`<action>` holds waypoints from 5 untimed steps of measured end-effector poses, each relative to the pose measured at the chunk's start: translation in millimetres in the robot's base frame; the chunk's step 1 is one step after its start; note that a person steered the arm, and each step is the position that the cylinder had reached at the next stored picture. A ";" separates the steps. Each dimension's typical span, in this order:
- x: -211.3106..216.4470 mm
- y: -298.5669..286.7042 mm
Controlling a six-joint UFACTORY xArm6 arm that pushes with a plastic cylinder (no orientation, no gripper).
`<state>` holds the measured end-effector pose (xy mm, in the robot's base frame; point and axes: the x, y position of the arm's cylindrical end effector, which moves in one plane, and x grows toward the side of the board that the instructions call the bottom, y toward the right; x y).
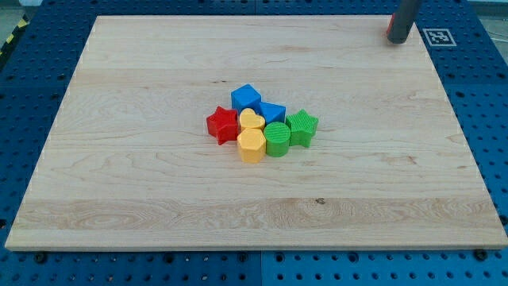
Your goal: Move your arm left to the red star
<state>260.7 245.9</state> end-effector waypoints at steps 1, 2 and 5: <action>4.2 -20.1; 28.7 -32.0; 75.0 -67.3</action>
<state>335.7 178.6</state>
